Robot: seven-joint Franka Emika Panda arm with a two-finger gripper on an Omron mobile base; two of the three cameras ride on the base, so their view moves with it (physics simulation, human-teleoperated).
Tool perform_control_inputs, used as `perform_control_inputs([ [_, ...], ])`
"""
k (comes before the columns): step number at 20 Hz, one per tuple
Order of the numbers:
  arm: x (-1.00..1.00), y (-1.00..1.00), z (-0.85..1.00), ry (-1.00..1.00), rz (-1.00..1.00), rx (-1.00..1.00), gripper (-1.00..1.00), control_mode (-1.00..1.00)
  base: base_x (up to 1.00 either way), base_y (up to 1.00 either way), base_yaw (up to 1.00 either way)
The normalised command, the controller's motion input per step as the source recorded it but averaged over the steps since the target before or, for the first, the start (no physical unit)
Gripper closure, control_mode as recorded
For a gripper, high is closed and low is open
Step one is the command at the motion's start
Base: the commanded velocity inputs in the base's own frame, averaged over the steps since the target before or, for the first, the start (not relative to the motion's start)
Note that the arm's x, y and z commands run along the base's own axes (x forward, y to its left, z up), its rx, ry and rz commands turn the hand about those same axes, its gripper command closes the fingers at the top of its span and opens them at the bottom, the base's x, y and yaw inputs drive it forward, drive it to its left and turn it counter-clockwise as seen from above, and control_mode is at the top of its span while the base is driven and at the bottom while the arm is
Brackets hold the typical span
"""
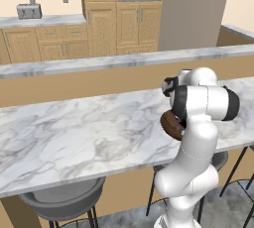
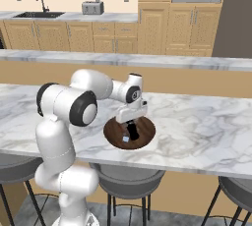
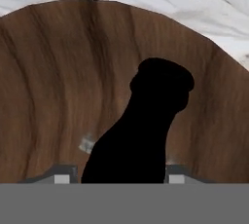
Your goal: Open the fridge, grab two sodas, and place both sodas inside the bowl with ice on the dining counter.
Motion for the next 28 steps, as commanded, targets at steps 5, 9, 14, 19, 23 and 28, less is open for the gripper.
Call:
perform_control_inputs([
  [5, -0.20, -0.01, 0.10, -0.01, 0.03, 0.00, -1.00, -1.00, 0.00, 0.00, 0.00],
  [9, -0.39, 0.04, 0.39, -0.06, 0.00, 0.00, -1.00, -1.00, 0.00, 0.00, 0.00],
  [14, -0.49, 0.18, 0.52, -0.13, 0.00, 0.01, -1.00, -1.00, 0.00, 0.00, 0.00],
  [19, -0.64, 0.36, 0.43, -0.17, 0.00, 0.00, -1.00, -1.00, 0.00, 0.00, 0.00],
  [23, -0.74, 0.32, 0.49, -0.14, -0.01, 0.00, -1.00, -1.00, 0.00, 0.00, 0.00],
  [28, -0.82, 0.43, 0.44, -0.09, -0.05, 0.00, -1.00, -1.00, 0.00, 0.00, 0.00],
])
